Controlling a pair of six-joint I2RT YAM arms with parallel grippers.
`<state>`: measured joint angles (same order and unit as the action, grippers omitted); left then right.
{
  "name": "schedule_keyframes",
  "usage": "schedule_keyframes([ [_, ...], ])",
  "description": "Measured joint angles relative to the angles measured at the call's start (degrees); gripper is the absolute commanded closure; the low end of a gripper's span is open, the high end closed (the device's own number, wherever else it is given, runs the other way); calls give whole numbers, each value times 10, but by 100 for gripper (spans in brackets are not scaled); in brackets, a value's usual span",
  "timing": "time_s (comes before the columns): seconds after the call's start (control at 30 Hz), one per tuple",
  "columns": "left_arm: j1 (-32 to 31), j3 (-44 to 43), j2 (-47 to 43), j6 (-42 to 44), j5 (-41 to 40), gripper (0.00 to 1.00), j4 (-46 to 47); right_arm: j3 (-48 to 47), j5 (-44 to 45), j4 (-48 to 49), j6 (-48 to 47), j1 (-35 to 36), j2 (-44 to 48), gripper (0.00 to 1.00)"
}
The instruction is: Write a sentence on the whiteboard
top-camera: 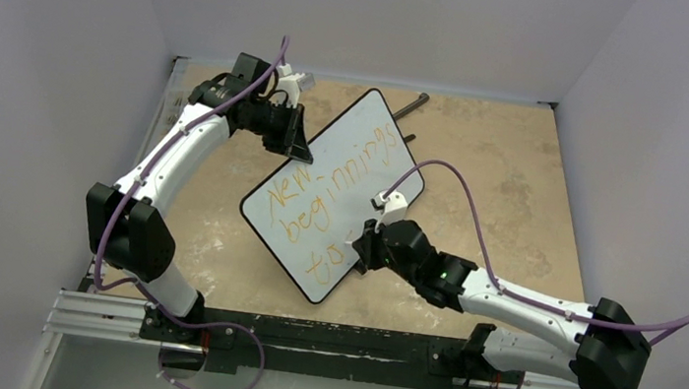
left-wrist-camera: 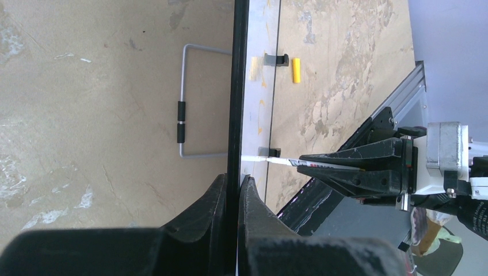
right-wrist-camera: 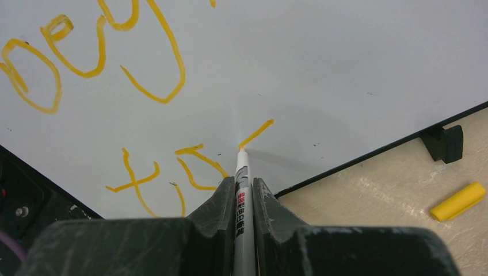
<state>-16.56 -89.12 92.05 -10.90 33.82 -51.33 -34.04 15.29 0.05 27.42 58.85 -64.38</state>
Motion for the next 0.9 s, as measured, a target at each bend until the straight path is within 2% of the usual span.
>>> schedule_keyframes([
  [0.47, 0, 0, 0, 0, 0, 100, 0, 6, 19, -39, 15, 2, 0, 100],
  [0.9, 0, 0, 0, -5, 0, 100, 0, -89, 78, -82, -13, 3, -52, 100],
])
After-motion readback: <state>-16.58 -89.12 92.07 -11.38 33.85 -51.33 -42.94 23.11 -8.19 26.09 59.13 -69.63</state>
